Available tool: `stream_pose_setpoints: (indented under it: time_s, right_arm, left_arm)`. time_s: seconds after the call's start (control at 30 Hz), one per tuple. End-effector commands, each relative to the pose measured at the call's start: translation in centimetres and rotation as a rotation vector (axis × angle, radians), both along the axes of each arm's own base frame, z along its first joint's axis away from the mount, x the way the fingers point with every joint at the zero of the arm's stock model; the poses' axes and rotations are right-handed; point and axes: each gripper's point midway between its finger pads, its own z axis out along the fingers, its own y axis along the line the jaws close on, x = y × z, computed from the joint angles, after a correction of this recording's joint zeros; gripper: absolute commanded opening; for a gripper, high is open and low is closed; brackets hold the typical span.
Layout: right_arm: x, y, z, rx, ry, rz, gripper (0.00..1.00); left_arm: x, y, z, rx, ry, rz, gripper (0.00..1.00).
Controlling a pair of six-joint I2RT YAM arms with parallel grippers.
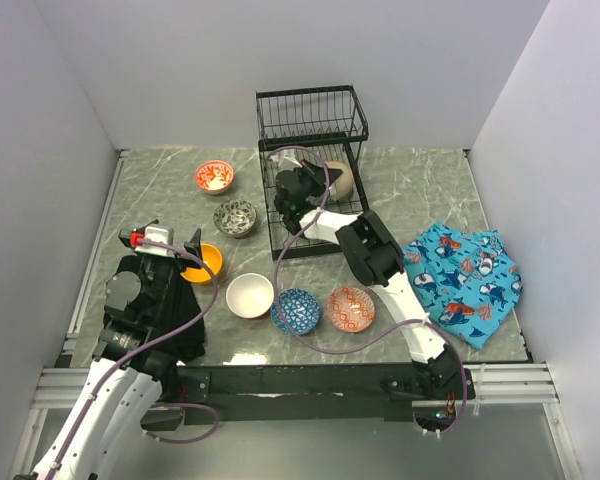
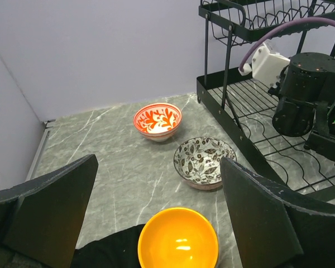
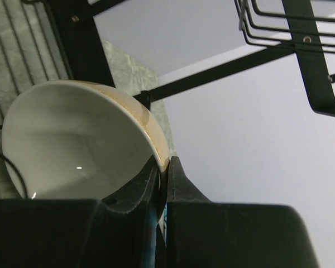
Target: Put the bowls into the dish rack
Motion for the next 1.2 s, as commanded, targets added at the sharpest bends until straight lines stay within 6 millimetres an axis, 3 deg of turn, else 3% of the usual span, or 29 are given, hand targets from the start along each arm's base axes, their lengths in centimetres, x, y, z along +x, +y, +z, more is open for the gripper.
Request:
stream_pose_setpoints:
  time_s: [0.0,0.03,0.07,0.17,0.37,0.6,0.93,1.17]
  right_arm:
    - [-0.8,0.8,-6.7,-0.089,0.133,0.035,0.04]
    - [-1.1,1.4,-6.8,-0.095,0.14,0.048,0.13]
    - [-1.0,1.5,-6.8,-0.093,0.14,0.051,0.28]
    - [-1.3,2.0,-6.8,-0.093,0.143,0.058,0.46]
    - [-1.6,2.3,-6.0,-0.079,0.121,0.061,0.48]
    - [-2.6,3.4,-2.8,-0.045,0.062,0.093,0.73]
    - [-5.4,6.8,2.7,0.034,-0.035,0.147,0.78]
    - [-6.2,6.8,5.3,0.077,-0.065,0.151,0.79]
  left_arm:
    - [0.0,0.1,0.9,0.002,-0.036,0.003,0.99]
    - [0.0,0.1,0.8,0.004,-0.033,0.003,0.99]
    - [0.0,0.1,0.8,0.005,-0.035,0.003,0.99]
    - [0.0,0.2,0.8,0.007,-0.037,0.008,0.99]
    - [0.0,0.2,0.9,0.008,-0.042,0.004,0.99]
    - [0.2,0.1,0.7,0.008,-0.018,0.006,0.99]
    - [1.1,0.5,-0.4,0.027,0.032,0.04,0.99]
    - [1.4,1.3,0.3,0.034,0.037,0.084,0.99]
